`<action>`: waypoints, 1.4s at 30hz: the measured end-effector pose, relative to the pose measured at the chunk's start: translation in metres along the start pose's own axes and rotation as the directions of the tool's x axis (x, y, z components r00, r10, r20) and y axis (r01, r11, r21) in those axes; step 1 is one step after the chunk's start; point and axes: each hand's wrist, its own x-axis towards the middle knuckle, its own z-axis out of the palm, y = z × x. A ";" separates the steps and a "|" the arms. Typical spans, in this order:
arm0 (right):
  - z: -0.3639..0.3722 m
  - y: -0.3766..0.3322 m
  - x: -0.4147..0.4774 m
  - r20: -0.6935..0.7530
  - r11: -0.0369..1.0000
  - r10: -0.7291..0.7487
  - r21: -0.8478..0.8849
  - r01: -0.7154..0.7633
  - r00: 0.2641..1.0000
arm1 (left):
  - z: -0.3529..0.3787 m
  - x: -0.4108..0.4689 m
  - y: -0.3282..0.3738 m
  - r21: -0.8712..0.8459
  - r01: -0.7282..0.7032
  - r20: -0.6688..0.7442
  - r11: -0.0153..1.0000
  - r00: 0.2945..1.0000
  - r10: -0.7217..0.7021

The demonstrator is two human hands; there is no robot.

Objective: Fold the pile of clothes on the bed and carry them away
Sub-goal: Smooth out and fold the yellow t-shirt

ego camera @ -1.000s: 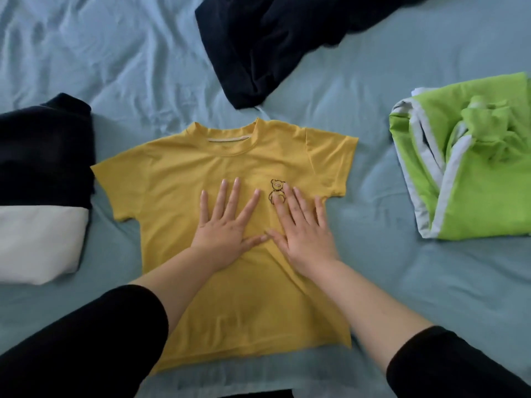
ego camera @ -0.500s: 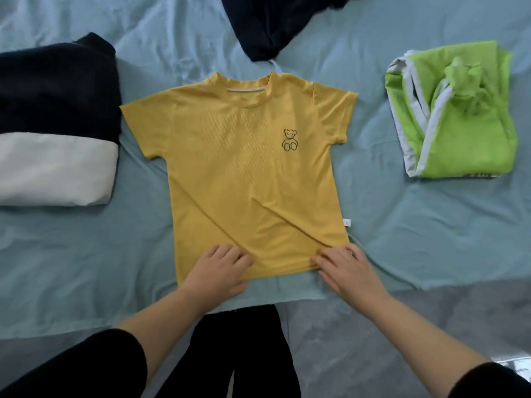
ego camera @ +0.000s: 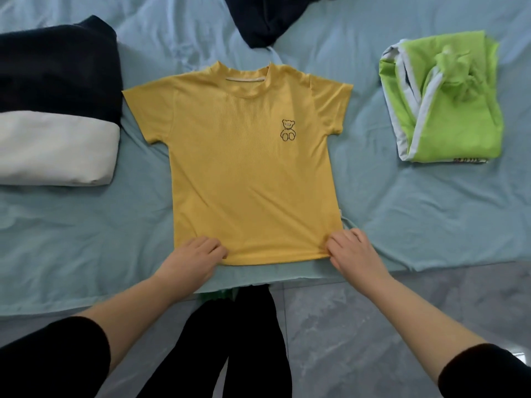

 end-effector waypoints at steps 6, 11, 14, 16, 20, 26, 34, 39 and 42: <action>0.001 -0.002 0.008 0.079 0.996 0.080 0.033 -0.083 0.994 | 0.005 -0.023 -0.010 -0.005 0.196 0.053 0.981 0.979 -0.195; -0.016 0.009 0.019 0.370 0.996 -0.011 0.089 -0.024 0.929 | 0.002 -0.026 -0.026 -0.130 0.268 0.311 0.955 0.925 -0.217; -0.026 0.023 0.036 0.454 0.970 0.095 0.160 -0.186 0.886 | -0.012 -0.020 -0.035 -0.236 0.371 0.274 0.898 0.912 -0.305; -0.039 0.034 0.053 0.383 0.926 0.174 0.249 -0.283 0.907 | -0.030 -0.010 -0.043 -0.268 0.416 0.197 0.869 0.906 -0.374; -0.062 0.057 0.101 0.348 0.719 0.320 0.516 -0.465 0.881 | -0.073 0.025 -0.067 -0.311 0.567 0.095 0.763 0.817 -0.568; -0.082 0.085 0.191 0.387 0.118 0.513 0.853 -0.509 0.767 | -0.119 0.089 -0.115 -0.549 0.624 -0.012 0.556 0.659 -0.752; -0.067 0.105 0.275 0.289 0.005 0.707 0.911 -0.413 0.646 | -0.129 0.156 -0.175 -0.726 0.562 -0.125 0.397 0.460 -0.879; -0.056 0.112 0.306 0.186 0.085 0.746 0.926 -0.368 0.639 | -0.119 0.178 -0.202 -0.714 0.565 -0.140 0.414 0.463 -0.875; -0.048 0.117 0.318 0.167 0.154 0.746 0.899 -0.411 0.644 | -0.117 0.183 -0.212 -0.723 0.565 -0.124 0.396 0.458 -0.880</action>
